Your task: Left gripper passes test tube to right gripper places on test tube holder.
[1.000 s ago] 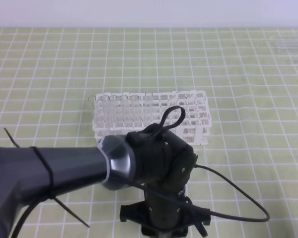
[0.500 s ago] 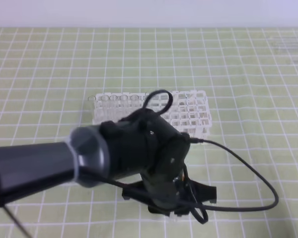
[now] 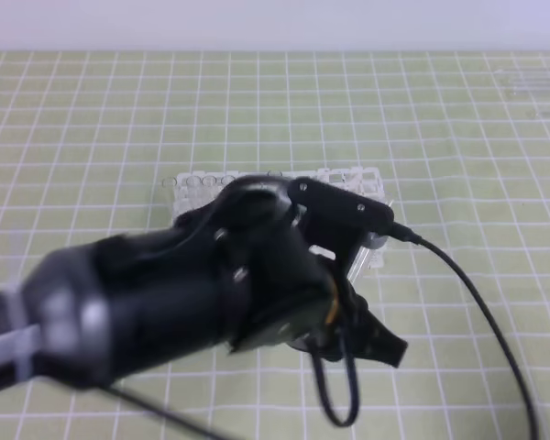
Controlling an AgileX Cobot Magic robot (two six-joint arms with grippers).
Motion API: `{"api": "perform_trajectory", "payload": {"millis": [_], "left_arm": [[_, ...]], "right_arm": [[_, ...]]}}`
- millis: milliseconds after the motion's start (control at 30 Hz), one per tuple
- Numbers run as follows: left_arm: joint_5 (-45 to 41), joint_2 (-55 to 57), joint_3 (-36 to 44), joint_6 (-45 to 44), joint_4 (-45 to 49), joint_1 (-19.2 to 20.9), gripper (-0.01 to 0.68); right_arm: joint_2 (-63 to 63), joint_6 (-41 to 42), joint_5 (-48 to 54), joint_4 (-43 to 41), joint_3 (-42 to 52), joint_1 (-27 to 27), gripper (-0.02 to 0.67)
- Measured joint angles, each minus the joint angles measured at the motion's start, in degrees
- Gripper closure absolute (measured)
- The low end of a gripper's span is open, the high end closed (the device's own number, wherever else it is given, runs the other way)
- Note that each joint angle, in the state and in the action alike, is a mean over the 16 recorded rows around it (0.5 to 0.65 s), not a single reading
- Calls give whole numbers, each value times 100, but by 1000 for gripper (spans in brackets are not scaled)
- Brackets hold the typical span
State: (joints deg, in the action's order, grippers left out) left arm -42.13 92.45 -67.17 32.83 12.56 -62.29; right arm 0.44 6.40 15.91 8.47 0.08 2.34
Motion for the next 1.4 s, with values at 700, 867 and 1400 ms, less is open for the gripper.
{"api": "perform_trajectory", "payload": {"millis": [700, 867, 1400], "left_arm": [[2429, -2609, 2841, -507, 1792, -209, 660], [2597, -3187, 3274, -571, 2301, -209, 660], [3051, -3618, 3818, -560, 2862, -208, 662]], "right_arm": [[0, 0, 0, 0, -7, 0, 651], [0, 0, 0, 0, -7, 0, 651], [2, 0, 0, 0, -8, 0, 651]]}}
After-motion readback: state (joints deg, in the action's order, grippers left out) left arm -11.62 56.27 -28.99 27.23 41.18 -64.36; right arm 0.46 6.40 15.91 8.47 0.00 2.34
